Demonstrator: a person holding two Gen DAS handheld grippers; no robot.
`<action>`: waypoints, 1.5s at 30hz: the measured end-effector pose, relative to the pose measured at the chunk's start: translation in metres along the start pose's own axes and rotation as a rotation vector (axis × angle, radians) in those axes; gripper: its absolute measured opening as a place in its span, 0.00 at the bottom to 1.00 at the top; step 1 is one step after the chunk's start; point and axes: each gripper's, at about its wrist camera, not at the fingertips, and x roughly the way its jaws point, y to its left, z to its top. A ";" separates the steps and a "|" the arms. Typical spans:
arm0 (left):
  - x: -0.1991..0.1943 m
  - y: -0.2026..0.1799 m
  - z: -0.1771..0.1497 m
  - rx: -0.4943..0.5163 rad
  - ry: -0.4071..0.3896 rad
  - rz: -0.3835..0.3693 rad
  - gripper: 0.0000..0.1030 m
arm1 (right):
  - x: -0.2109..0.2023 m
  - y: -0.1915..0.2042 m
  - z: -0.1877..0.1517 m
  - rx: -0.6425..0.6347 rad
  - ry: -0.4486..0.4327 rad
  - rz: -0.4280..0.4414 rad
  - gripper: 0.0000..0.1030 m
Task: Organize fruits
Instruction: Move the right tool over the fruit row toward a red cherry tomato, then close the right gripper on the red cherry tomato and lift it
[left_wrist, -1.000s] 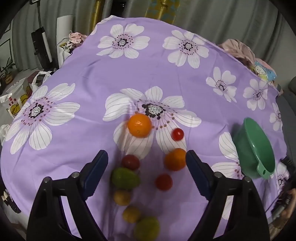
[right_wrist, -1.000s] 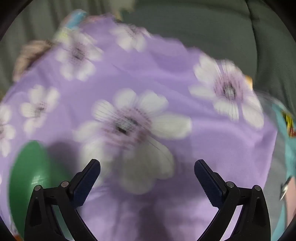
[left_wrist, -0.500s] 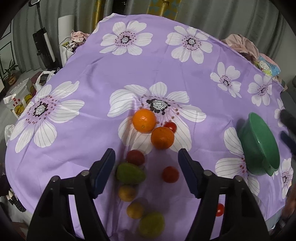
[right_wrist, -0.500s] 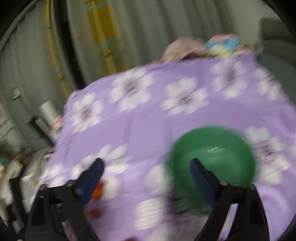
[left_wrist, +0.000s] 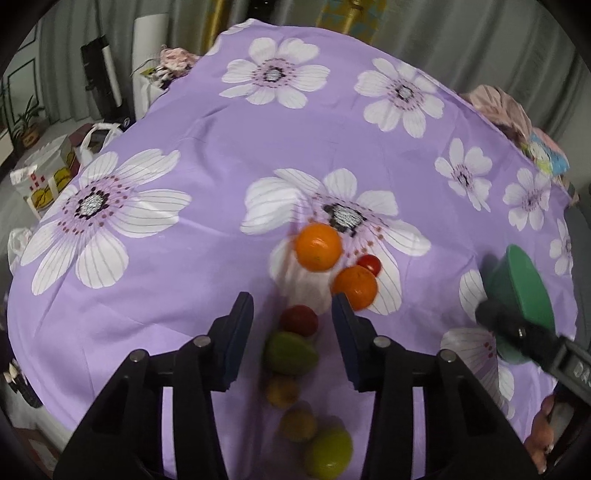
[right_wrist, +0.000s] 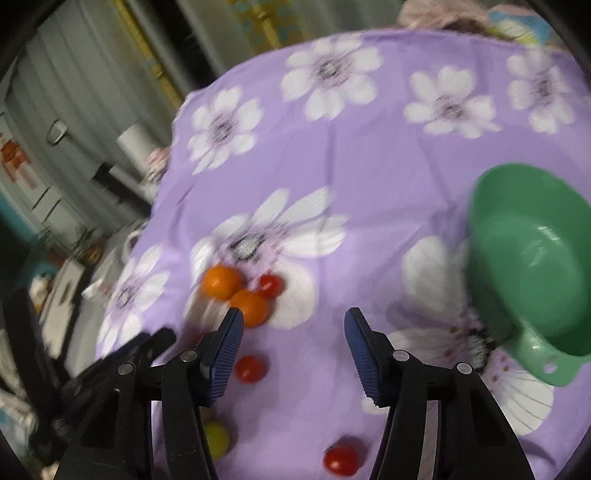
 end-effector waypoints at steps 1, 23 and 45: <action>-0.001 0.007 0.002 -0.026 -0.004 0.000 0.41 | 0.002 0.002 -0.001 0.013 0.016 0.024 0.57; 0.014 -0.012 -0.007 0.030 0.125 -0.145 0.41 | 0.008 -0.025 -0.008 0.071 0.117 -0.063 0.45; 0.070 -0.064 -0.031 0.170 0.250 -0.122 0.27 | 0.017 -0.012 -0.084 -0.123 0.193 -0.212 0.45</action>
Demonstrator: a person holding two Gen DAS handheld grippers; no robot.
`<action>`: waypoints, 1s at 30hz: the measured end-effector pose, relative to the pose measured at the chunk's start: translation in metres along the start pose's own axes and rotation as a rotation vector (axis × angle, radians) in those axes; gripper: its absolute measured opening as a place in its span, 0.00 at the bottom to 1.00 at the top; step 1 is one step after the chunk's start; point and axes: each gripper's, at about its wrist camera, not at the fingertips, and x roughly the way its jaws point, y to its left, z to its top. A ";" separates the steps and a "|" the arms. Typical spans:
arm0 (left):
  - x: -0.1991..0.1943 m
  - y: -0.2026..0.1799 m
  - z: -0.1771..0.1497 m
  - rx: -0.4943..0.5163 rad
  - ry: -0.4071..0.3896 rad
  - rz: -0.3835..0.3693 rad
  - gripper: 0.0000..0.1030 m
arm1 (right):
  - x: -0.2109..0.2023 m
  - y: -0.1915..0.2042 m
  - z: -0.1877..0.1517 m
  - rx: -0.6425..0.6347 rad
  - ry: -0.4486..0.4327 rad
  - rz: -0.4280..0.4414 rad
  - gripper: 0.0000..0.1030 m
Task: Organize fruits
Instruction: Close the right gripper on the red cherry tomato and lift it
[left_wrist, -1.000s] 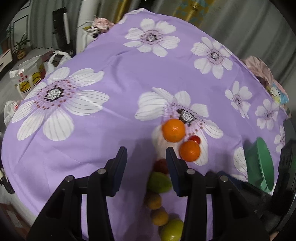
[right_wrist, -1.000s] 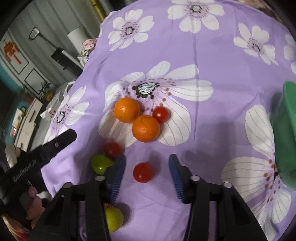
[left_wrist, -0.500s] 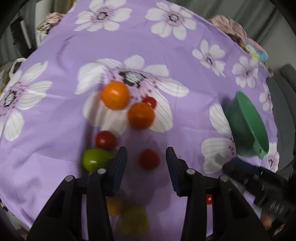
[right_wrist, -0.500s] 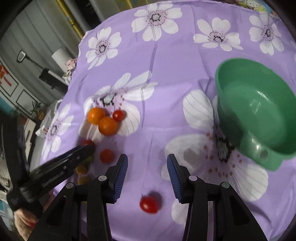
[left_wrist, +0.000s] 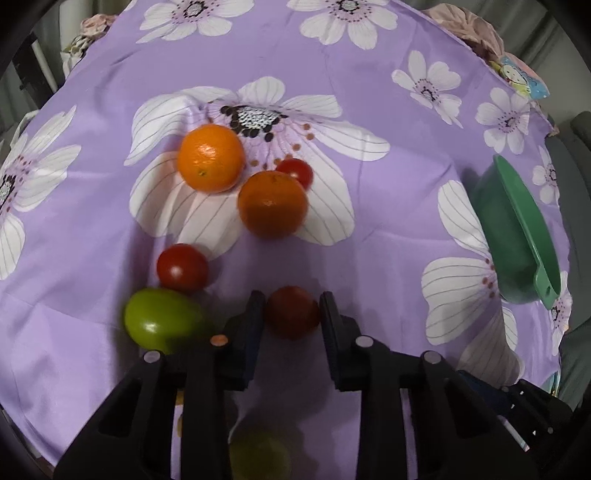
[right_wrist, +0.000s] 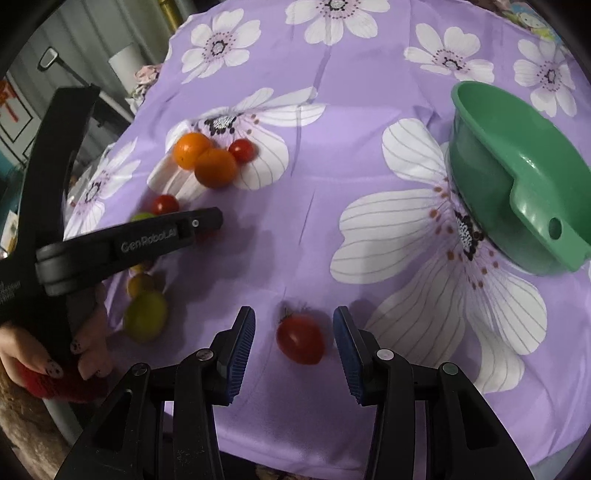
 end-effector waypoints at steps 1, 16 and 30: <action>0.000 -0.001 0.000 0.006 -0.004 0.007 0.27 | 0.001 0.000 -0.001 -0.004 0.001 -0.008 0.44; -0.016 0.009 0.003 -0.071 -0.090 -0.020 0.27 | -0.001 -0.002 0.018 0.022 -0.014 0.027 0.27; -0.045 0.024 0.005 -0.172 -0.238 0.005 0.27 | 0.011 -0.014 0.090 0.095 -0.154 0.064 0.28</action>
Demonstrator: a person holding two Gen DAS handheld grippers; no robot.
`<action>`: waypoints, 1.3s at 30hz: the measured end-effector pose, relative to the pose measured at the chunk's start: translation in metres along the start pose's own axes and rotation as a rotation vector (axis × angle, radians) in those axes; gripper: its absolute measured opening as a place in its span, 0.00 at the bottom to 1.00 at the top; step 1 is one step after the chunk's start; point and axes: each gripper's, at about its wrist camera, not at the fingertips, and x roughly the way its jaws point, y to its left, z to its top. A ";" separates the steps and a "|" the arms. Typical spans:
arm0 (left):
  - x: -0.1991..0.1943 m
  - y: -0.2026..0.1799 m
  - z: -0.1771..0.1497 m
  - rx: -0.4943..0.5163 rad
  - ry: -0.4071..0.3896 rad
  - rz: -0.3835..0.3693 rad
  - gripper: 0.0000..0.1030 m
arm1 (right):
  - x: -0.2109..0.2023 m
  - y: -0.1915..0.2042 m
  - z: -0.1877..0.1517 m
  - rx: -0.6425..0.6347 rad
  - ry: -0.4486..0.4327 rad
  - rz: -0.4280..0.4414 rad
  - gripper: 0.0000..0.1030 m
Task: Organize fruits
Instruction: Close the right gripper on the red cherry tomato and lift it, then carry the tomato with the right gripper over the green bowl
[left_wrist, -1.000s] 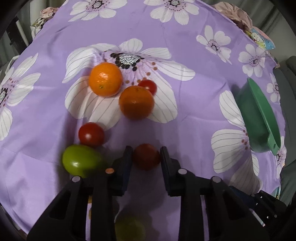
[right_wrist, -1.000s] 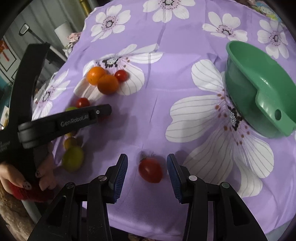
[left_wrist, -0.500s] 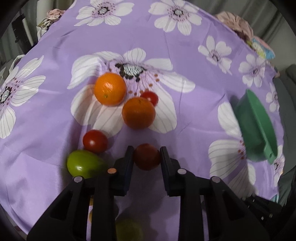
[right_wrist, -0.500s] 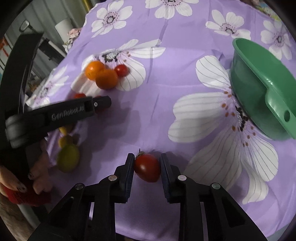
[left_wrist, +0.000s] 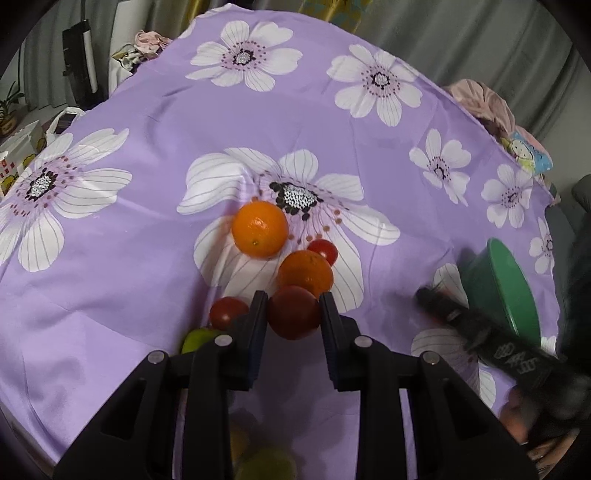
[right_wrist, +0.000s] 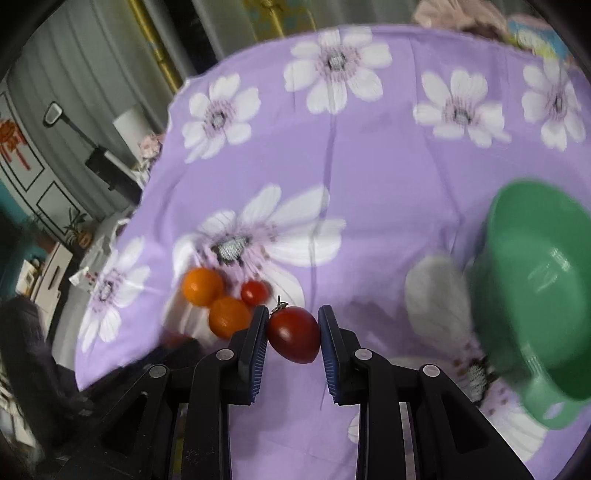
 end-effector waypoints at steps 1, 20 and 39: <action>0.000 0.000 0.000 -0.002 -0.003 0.000 0.27 | 0.004 -0.002 -0.002 0.011 0.008 -0.007 0.28; -0.002 -0.010 -0.003 0.037 -0.037 0.016 0.27 | 0.009 -0.008 -0.006 0.069 -0.014 -0.105 0.28; -0.003 -0.011 -0.004 0.033 -0.053 0.026 0.27 | 0.010 -0.010 -0.008 0.094 -0.011 -0.133 0.28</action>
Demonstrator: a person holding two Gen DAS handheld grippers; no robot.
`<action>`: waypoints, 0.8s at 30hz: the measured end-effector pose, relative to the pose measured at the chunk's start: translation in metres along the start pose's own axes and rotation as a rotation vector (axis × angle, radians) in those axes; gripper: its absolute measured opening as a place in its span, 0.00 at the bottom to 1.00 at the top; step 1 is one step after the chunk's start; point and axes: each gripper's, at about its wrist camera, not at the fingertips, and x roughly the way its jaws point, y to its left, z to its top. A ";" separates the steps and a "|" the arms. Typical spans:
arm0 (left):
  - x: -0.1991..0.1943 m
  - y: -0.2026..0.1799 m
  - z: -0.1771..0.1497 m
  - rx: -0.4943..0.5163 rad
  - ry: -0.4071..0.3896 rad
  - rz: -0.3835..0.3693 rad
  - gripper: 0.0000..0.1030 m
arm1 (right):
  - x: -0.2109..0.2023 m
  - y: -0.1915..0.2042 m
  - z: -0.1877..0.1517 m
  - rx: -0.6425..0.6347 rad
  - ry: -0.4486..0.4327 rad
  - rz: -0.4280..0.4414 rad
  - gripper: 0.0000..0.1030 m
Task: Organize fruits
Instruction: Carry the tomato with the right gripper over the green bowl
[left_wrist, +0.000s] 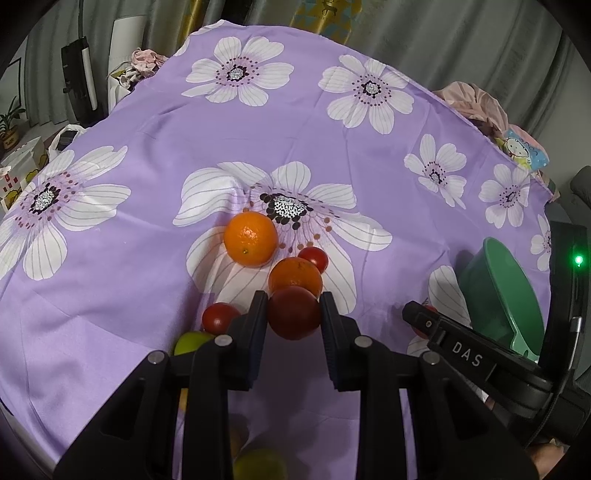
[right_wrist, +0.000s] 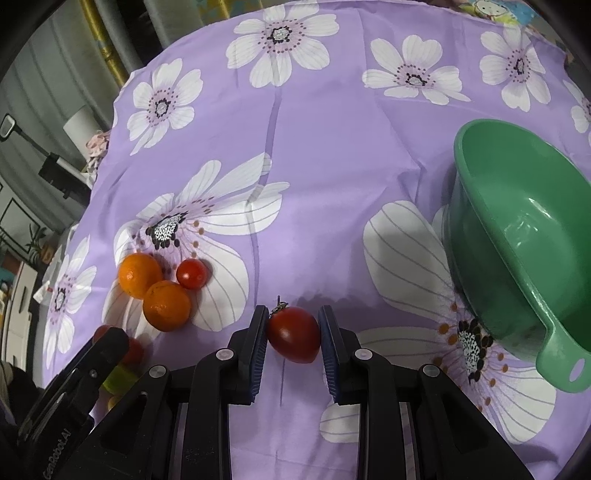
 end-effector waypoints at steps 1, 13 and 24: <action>0.000 0.000 0.000 0.001 -0.001 0.000 0.27 | 0.000 0.000 0.000 0.000 -0.002 -0.001 0.28; -0.030 -0.019 0.007 0.074 -0.102 0.041 0.27 | -0.032 -0.002 0.008 -0.017 -0.114 0.003 0.28; -0.052 -0.075 0.012 0.200 -0.182 0.040 0.27 | -0.094 -0.033 0.023 0.034 -0.305 0.002 0.28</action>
